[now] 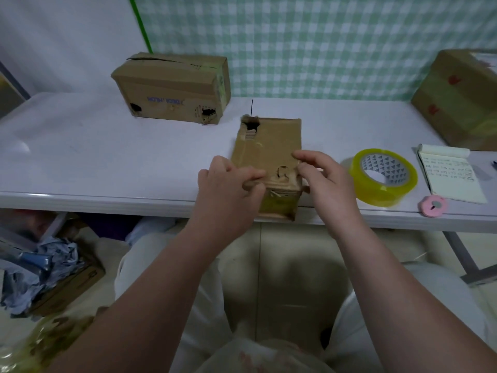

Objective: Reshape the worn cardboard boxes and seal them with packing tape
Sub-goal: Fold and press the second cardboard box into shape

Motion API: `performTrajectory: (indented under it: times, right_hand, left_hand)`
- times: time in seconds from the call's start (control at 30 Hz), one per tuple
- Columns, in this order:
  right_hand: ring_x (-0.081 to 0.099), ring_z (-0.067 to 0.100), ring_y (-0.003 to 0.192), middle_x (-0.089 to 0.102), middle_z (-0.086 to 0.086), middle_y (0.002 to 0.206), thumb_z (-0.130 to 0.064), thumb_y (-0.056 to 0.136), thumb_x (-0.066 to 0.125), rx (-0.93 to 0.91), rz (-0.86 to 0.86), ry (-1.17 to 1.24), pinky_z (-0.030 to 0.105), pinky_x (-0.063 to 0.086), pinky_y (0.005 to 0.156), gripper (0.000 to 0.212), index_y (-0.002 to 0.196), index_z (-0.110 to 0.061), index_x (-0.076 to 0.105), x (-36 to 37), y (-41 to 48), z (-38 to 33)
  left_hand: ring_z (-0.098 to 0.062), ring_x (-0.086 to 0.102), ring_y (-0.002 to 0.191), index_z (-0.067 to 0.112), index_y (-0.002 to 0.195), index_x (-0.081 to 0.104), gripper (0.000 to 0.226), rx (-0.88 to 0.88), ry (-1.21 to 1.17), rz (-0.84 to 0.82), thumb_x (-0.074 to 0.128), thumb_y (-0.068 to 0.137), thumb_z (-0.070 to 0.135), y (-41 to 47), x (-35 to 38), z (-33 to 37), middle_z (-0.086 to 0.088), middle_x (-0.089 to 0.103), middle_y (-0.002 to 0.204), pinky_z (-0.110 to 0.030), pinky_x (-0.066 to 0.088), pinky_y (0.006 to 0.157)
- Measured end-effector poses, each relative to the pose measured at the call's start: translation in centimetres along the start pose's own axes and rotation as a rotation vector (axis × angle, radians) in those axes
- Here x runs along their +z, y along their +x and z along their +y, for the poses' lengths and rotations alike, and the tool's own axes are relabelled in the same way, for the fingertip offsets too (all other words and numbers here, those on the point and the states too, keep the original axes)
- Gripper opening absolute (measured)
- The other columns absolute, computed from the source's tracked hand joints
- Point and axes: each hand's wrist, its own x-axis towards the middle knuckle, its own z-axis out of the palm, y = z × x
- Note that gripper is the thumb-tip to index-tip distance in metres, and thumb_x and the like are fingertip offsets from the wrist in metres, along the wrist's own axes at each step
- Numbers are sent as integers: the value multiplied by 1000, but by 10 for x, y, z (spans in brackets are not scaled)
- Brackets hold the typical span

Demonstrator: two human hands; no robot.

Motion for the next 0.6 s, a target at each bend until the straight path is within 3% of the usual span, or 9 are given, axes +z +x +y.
performTrajectory:
  times: [0.1,0.17,0.23,0.33,0.43,0.6]
  right_hand:
    - [62,12,98,64,-12,114,-26,87,62,56,-35,85,33,52,89,25,107,-38,68,2,-9,2]
    - [63,12,95,63,-14,113,-23,87,63,71,-37,116,29,51,82,28,111,-38,67,2,-12,2]
    - [63,13,89,63,-18,107,-19,86,63,100,-27,171,25,50,74,30,110,-36,67,2,-13,1]
    - [64,15,91,62,-21,101,-11,85,61,125,-3,214,28,53,78,33,109,-33,68,6,-15,0]
    - [65,14,94,64,-16,104,-6,85,57,144,27,262,25,52,76,36,109,-31,67,12,-17,-1]
    - [65,13,85,65,-7,98,-2,86,53,176,84,378,19,49,63,34,103,-28,66,22,-18,-2]
  left_hand:
    - [-14,31,94,35,118,62,30,-1,74,9,60,88,34,-2,5,0,3,35,102,-23,28,79]
    - [-19,35,98,35,115,63,31,26,97,38,65,84,32,1,7,-3,3,36,102,-23,25,79]
    - [-23,39,102,33,114,65,34,114,96,67,68,81,27,5,11,-6,1,41,104,-24,24,82]
    - [-25,43,108,29,114,68,36,236,35,41,60,79,24,5,20,-8,-3,52,111,-29,29,90]
    - [-23,46,105,26,110,71,36,276,-21,36,50,81,31,1,25,-8,-4,57,110,-32,35,89]
    - [-29,49,105,25,108,72,33,294,-30,85,51,82,29,-1,29,-11,-7,59,111,-33,35,88]
